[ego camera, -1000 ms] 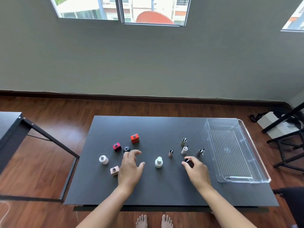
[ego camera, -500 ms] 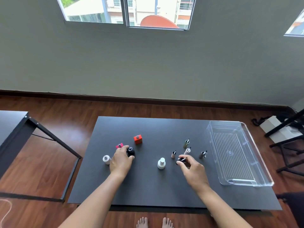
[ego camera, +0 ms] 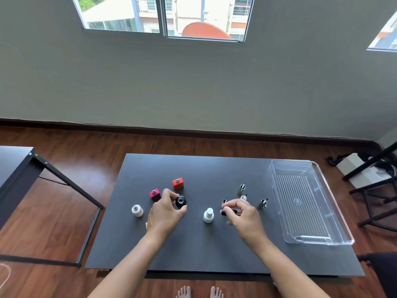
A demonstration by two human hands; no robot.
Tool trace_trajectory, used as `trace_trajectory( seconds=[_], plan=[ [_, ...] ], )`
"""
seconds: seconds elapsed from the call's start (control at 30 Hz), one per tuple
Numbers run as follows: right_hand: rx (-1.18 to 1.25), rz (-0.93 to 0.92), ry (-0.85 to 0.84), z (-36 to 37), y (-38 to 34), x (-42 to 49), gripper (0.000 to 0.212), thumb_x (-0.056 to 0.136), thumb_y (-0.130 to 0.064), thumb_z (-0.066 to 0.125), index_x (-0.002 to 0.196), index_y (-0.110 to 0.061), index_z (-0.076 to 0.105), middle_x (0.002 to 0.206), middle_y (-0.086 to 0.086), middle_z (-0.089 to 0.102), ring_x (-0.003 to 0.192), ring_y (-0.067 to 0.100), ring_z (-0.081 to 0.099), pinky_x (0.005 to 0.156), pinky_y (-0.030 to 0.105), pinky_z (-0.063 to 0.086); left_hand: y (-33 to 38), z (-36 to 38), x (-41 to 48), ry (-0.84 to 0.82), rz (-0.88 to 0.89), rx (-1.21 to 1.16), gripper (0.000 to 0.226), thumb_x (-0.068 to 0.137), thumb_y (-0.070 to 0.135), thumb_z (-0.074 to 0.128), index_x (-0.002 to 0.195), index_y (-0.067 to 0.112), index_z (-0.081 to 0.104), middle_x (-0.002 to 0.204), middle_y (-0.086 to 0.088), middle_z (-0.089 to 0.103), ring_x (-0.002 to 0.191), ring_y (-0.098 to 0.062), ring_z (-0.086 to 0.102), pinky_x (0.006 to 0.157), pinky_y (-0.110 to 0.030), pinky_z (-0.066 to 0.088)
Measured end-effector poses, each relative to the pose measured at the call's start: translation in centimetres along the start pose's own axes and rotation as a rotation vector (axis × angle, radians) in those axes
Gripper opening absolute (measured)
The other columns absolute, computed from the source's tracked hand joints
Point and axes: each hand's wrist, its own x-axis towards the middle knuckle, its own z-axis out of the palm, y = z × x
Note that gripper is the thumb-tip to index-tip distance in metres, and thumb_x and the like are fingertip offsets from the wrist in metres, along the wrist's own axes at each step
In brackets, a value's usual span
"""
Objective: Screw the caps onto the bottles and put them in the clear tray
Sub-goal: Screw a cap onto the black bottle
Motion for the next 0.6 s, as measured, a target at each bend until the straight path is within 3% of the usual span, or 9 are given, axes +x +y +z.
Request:
trace_trajectory(
  seconds=[0.07,0.17,0.37,0.5,0.6],
  plan=[
    [0.127,0.055,-0.038,0.3,-0.9,0.0,0.011,0.086,-0.005,0.065,0.084,-0.014,0.070,0.085,0.008,0.073,0.072,0.016,0.074,0.044,0.027,0.053,0.9,0.1,-1.2,-0.020,0.027,-0.054,0.030,0.069,0.039,0.070,0.086,0.036,0.045,0.085,0.020,0.069,0.081,-0.002,0.068,0.073,-0.034,0.055],
    [0.265,0.095,-0.081,0.4,-1.9,0.0,0.006,0.086,-0.005,0.066,0.089,-0.006,0.071,0.078,0.010,0.075,0.064,0.017,0.072,0.036,0.024,0.045,1.9,0.7,-2.8,-0.079,0.045,-0.117,0.031,0.067,0.042,0.069,0.087,0.037,0.046,0.088,0.019,0.068,0.071,-0.004,0.068,0.068,-0.040,0.057],
    [0.367,0.198,-0.209,-0.3,-2.4,0.2,0.030,0.073,-0.001,0.074,0.102,-0.006,0.070,0.095,0.016,0.075,0.083,0.026,0.072,0.057,0.031,0.057,2.7,1.3,-4.3,-0.124,0.071,-0.124,0.039,0.056,0.057,0.059,0.088,0.040,0.046,0.076,0.020,0.068,0.064,-0.002,0.065,0.061,-0.039,0.058],
    [0.349,0.178,-0.218,-0.5,-2.5,0.4,0.015,0.088,-0.007,0.064,0.103,-0.005,0.068,0.072,0.004,0.074,0.075,0.021,0.073,0.056,0.030,0.058,3.3,1.1,-4.2,-0.137,0.088,-0.096,0.039,0.056,0.059,0.056,0.089,0.040,0.046,0.074,0.020,0.067,0.068,0.004,0.064,0.065,-0.033,0.056],
    [0.279,0.142,-0.174,-0.7,-2.7,0.5,0.015,0.094,-0.013,0.058,0.102,-0.008,0.068,0.068,-0.002,0.069,0.066,0.013,0.067,0.052,0.025,0.053,3.7,0.8,-4.1,-0.140,0.086,-0.083,0.039,0.055,0.059,0.054,0.089,0.041,0.045,0.077,0.020,0.068,0.070,0.002,0.064,0.067,-0.034,0.055]
  ],
)
